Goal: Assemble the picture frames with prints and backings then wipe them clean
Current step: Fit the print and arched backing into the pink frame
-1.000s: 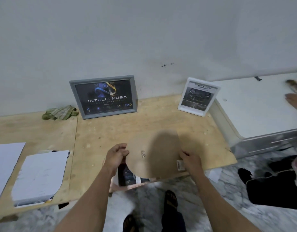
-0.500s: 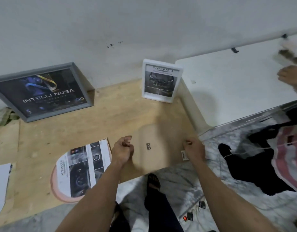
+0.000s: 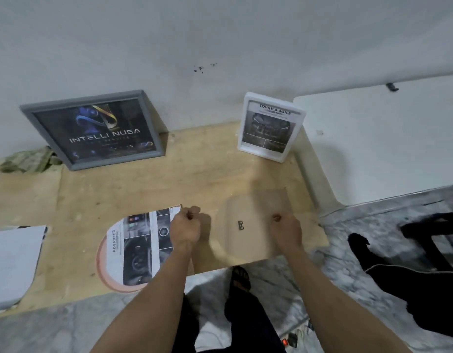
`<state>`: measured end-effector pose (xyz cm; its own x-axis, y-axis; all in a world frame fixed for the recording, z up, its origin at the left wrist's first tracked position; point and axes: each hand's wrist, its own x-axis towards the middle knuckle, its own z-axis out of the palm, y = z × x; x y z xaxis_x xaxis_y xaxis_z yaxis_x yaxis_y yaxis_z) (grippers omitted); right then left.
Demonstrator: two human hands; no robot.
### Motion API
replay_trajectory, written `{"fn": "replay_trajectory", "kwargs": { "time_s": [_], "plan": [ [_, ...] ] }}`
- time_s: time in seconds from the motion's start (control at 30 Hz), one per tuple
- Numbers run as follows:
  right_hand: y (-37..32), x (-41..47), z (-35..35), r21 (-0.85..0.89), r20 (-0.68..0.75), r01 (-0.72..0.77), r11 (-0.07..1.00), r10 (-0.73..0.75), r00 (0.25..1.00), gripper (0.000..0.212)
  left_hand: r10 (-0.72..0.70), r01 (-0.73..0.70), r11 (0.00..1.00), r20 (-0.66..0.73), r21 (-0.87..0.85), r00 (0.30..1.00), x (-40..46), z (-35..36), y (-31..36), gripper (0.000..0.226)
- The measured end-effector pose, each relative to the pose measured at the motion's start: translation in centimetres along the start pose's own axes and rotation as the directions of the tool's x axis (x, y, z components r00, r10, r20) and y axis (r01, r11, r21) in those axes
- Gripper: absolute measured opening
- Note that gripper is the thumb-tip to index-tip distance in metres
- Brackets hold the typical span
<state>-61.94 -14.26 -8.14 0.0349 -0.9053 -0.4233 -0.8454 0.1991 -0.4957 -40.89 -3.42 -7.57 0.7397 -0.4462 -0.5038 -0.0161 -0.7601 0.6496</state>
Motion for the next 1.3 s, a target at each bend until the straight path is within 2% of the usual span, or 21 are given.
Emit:
{"fn": "replay_trajectory", "kwargs": {
  "time_s": [0.1,0.2,0.27,0.33,0.43,0.57,0.7,0.8,0.87,0.97,1.13,1.3],
  "plan": [
    [-3.9,-2.7,2.9,-0.032,0.158,0.141,0.989,-0.134,0.978,0.024,-0.028,0.041,0.994,-0.125,0.099,0.992,0.4,-4.4,-1.2,0.026],
    [-7.7,-6.3,6.7,-0.017,0.35,0.324,0.946,-0.298,0.888,0.02,-0.068,0.115,0.973,-0.226,0.199,0.972,1.0,-9.8,-4.0,0.019],
    [-9.9,-8.9,9.2,0.037,0.416,0.357,0.933,-0.339,0.844,0.013,-0.071,0.135,0.964,-0.268,0.23,0.961,1.4,-13.6,-6.6,0.021],
    [-11.5,-10.7,11.4,0.009,0.432,0.38,0.925,-0.346,0.833,0.019,-0.095,0.173,0.932,-0.247,0.319,0.964,1.9,-16.3,-9.0,0.031],
    [-12.7,-12.6,13.4,-0.106,0.473,0.326,0.939,-0.241,0.847,0.032,-0.144,0.178,0.889,-0.112,0.422,0.983,2.2,-18.1,-11.2,0.04],
    [-14.0,-14.4,14.9,-0.214,0.471,0.267,0.94,-0.141,0.871,0.044,-0.19,0.198,0.915,-0.057,0.352,0.98,1.9,-18.7,-12.7,0.039],
    [-13.9,-14.7,16.0,-0.069,0.38,0.107,0.992,-0.073,0.922,0.037,-0.204,0.216,0.958,-0.083,0.188,0.976,1.7,-19.5,-13.3,0.025],
    [-14.2,-14.5,15.8,0.01,0.292,0.024,1.0,-0.026,0.956,0.017,-0.217,0.233,0.949,-0.095,0.212,0.972,1.9,-20.3,-13.4,0.024],
    [-14.1,-14.2,15.6,0.071,0.272,-0.04,0.997,0.019,0.962,0.015,-0.22,0.237,0.94,-0.094,0.246,0.971,1.8,-20.6,-13.4,0.024],
    [-13.5,-13.3,15.8,0.121,0.28,-0.088,0.989,0.051,0.959,0.021,-0.233,0.252,0.935,-0.104,0.251,0.967,1.7,-20.9,-13.6,0.023],
    [-13.5,-12.2,15.7,0.143,0.38,-0.127,0.982,0.064,0.923,0.024,-0.238,0.253,0.95,-0.099,0.185,0.966,1.9,-21.2,-14.3,0.024],
    [-16.0,-12.5,13.2,0.105,0.5,-0.157,0.982,0.084,0.862,0.016,-0.212,0.214,0.977,-0.071,0.022,0.975,1.3,-21.8,-14.7,0.017]
  ]
}}
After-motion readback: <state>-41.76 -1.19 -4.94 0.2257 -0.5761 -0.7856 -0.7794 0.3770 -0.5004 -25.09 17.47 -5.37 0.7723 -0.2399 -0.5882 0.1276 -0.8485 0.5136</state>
